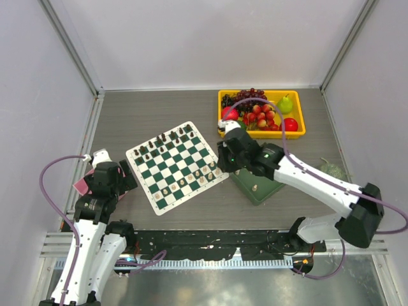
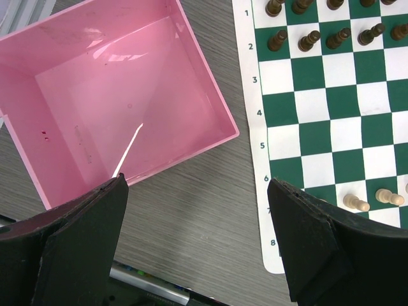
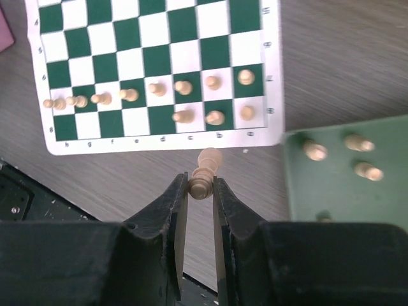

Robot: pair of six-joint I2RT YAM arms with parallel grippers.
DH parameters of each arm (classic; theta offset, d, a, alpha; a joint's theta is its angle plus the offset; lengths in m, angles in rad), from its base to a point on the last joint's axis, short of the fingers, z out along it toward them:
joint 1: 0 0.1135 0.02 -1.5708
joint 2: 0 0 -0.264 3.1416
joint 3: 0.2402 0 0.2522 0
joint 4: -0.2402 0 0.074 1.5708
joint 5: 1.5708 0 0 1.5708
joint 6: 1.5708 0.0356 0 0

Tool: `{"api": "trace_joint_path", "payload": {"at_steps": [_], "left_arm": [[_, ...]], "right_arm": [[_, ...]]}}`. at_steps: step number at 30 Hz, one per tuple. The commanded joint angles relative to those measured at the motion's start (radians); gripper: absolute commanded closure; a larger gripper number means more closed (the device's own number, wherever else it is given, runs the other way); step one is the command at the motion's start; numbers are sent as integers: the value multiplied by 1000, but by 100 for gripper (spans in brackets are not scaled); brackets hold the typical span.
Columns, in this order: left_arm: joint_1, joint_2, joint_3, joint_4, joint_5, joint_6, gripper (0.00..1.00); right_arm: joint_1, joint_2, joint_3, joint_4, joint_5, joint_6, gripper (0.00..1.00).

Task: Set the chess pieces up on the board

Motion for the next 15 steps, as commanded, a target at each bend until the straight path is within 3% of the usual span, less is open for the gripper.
{"api": "trace_joint_path", "payload": {"at_steps": [1, 7, 15], "left_arm": [[6, -9, 16, 35, 1, 6, 1], [6, -9, 18, 35, -2, 6, 1], [6, -12, 16, 33, -2, 6, 1]], "right_arm": [[86, 119, 69, 70, -14, 32, 85], [199, 283, 172, 87, -21, 39, 85], [219, 420, 223, 99, -21, 29, 85]]}}
